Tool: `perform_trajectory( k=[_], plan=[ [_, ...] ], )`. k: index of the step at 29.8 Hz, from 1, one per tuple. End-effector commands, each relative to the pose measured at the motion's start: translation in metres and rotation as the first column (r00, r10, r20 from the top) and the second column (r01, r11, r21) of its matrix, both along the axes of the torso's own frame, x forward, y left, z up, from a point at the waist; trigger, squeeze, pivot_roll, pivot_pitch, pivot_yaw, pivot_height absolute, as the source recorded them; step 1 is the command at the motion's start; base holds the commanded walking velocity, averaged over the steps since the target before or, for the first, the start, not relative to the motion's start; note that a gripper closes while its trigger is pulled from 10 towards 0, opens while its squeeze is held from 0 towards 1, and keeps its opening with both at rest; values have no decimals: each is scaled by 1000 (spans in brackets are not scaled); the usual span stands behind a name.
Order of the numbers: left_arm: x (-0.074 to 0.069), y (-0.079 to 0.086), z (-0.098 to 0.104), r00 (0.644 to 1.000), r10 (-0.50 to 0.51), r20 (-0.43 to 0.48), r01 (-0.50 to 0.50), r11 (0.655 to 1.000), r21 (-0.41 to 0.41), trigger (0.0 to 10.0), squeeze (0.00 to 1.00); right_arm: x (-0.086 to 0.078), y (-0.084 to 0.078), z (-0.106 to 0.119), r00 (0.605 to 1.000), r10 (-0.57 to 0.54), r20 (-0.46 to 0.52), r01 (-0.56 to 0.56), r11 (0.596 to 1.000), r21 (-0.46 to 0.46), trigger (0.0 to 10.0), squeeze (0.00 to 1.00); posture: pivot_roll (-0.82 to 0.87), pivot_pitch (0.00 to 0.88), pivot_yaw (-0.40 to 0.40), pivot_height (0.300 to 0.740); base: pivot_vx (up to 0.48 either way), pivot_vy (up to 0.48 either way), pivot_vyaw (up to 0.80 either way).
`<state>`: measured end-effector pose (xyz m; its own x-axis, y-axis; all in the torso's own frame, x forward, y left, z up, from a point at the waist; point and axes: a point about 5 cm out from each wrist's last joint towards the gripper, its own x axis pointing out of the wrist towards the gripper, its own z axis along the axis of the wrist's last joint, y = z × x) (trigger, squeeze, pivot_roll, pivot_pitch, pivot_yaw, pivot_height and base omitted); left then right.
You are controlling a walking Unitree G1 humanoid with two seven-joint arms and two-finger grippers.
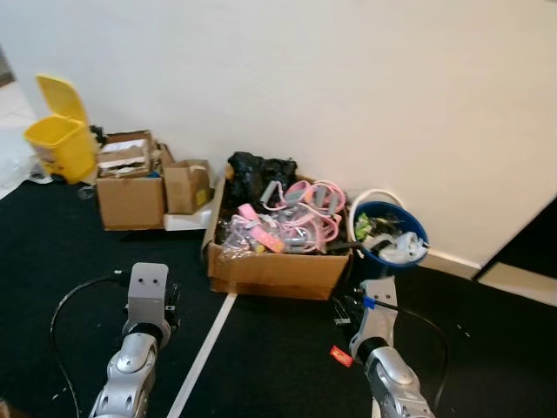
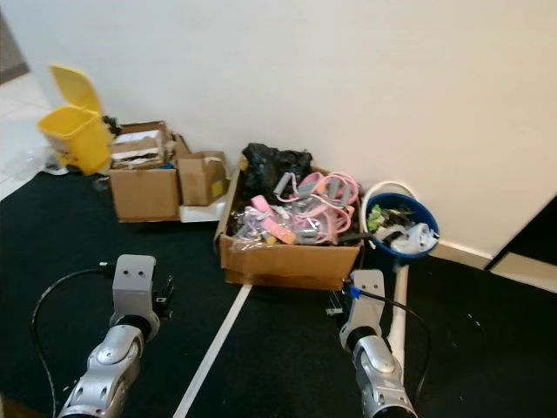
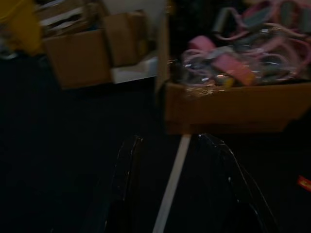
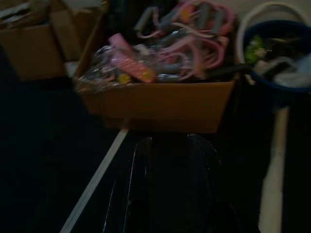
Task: Picking trash to rubbish bin
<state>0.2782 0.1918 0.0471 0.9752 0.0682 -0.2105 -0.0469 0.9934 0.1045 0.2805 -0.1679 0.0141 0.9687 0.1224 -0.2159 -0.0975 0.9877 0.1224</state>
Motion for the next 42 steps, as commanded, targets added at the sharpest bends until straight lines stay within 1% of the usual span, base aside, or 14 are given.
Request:
perform_trajectory(
  k=[1, 20, 42],
  plan=[
    [-1, -3, -2, 1000, -14, -17, 14, 1000, 3, 10000, 0, -1, -3, 0, 1000, -11, -5, 11, 1000, -5, 10000, 0, 23, 102, -17, 740, 0, 0, -656],
    [2, -6, -1, 1000, -23, -11, 23, 1000, -7, 10000, 0, 0, -4, 1, 1000, -12, 1, 12, 1000, -11, 10000, 0, 16, 103, -17, 740, 0, 0, -667],
    [4, -8, -1, 1000, -28, -6, 28, 1000, -14, 10000, 0, 0, -4, 1, 1000, -2, 0, 2, 1000, -15, 10000, 0, 11, 82, -25, 740, 0, 0, -679]
  ],
)
